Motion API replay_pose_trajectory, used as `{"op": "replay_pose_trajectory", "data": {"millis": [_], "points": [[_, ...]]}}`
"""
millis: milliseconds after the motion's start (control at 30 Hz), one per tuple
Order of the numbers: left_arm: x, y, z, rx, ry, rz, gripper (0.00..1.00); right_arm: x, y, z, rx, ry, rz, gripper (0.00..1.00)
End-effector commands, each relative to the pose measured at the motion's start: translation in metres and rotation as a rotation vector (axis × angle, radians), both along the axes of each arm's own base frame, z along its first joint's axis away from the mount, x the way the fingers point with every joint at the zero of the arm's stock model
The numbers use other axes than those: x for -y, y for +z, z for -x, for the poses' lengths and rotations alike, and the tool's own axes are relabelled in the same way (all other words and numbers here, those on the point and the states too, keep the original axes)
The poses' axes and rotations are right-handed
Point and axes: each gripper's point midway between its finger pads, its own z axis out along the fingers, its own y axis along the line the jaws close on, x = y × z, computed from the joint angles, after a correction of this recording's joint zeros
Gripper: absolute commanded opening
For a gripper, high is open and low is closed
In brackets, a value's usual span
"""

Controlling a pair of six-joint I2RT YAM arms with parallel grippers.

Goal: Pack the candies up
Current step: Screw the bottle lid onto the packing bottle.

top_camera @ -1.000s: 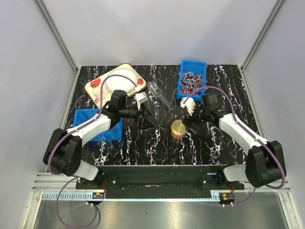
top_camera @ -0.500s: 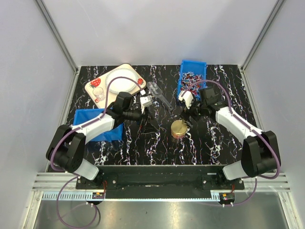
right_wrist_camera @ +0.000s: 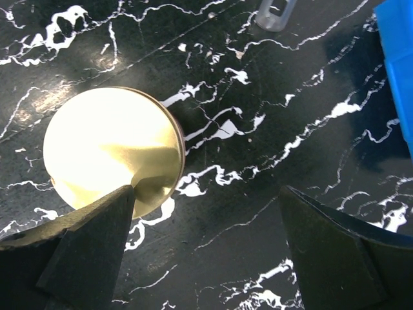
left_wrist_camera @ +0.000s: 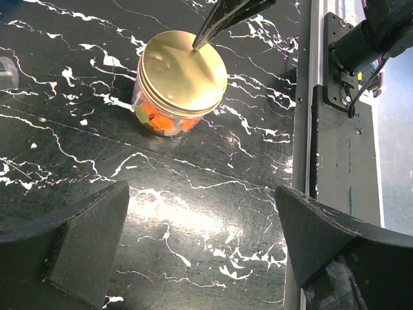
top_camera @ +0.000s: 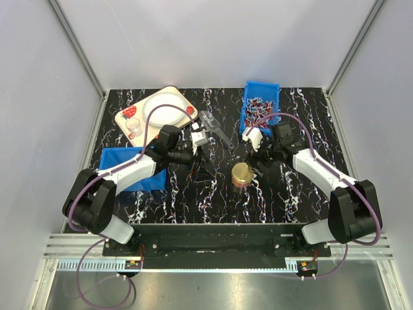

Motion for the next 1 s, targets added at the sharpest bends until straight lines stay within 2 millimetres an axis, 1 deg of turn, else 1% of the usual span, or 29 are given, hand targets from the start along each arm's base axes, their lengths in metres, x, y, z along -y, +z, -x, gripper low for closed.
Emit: {"op": "replay_pose_trajectory", "data": {"millis": [0, 100, 200, 267, 433, 467, 500, 533, 567, 600, 633, 667, 733, 767, 833, 867, 933, 967], "points": [[0.007, 0.017, -0.011, 0.08, 0.002, 0.028, 0.99, 0.004, 0.025, -0.013, 0.087, -0.024, 0.004, 0.98], [0.008, 0.017, -0.01, 0.083, -0.003, 0.027, 0.99, 0.003, 0.033, -0.019, 0.106, -0.033, -0.005, 0.98], [0.009, 0.016, -0.009, 0.092, -0.006, 0.024, 0.99, 0.003, 0.029, -0.019, 0.097, -0.033, 0.0, 0.98], [0.01, 0.015, -0.008, 0.098, -0.011, 0.022, 0.99, 0.004, 0.022, -0.017, 0.084, -0.03, 0.01, 0.98], [0.017, 0.007, -0.001, 0.169, -0.042, 0.003, 0.99, 0.011, -0.009, -0.011, 0.035, -0.032, 0.058, 0.97], [0.022, 0.007, 0.003, 0.196, -0.059, 0.002, 0.99, 0.011, -0.013, -0.01, 0.025, -0.029, 0.061, 0.97], [0.023, 0.0, 0.003, 0.241, -0.061, -0.007, 0.99, 0.011, -0.016, -0.009, 0.014, -0.034, 0.059, 0.97], [0.024, 0.0, 0.004, 0.27, -0.066, -0.004, 0.99, 0.011, -0.014, -0.008, 0.014, -0.035, 0.054, 0.97], [0.026, -0.007, 0.01, 0.28, -0.077, -0.011, 0.99, 0.009, -0.012, -0.007, 0.011, -0.032, 0.045, 0.97], [0.029, -0.006, 0.008, 0.318, -0.078, 0.005, 0.99, 0.006, -0.004, -0.008, 0.02, -0.031, 0.023, 0.98], [0.031, -0.007, 0.007, 0.328, -0.075, 0.008, 0.99, 0.004, 0.0, -0.007, 0.02, -0.029, 0.013, 0.98], [0.034, -0.012, 0.005, 0.335, -0.068, 0.003, 0.99, 0.001, 0.011, -0.009, 0.032, -0.03, -0.006, 0.98], [0.04, -0.017, 0.004, 0.323, -0.057, -0.002, 0.99, -0.001, 0.025, -0.006, 0.032, -0.025, -0.027, 0.98], [0.041, -0.024, -0.001, 0.314, -0.033, -0.013, 0.99, -0.003, 0.036, -0.009, 0.046, -0.026, -0.041, 0.98], [0.046, -0.031, -0.003, 0.305, -0.013, -0.02, 0.99, -0.005, 0.052, -0.004, 0.062, -0.021, -0.061, 0.98], [0.049, -0.036, -0.01, 0.303, 0.021, -0.029, 0.99, -0.005, 0.061, -0.001, 0.075, -0.012, -0.073, 0.99], [0.055, -0.044, -0.01, 0.296, 0.03, -0.034, 0.99, -0.006, 0.068, 0.003, 0.087, -0.007, -0.085, 0.99], [0.058, -0.05, -0.015, 0.297, 0.053, -0.036, 0.99, -0.007, 0.073, 0.007, 0.094, -0.001, -0.098, 0.99]]}}
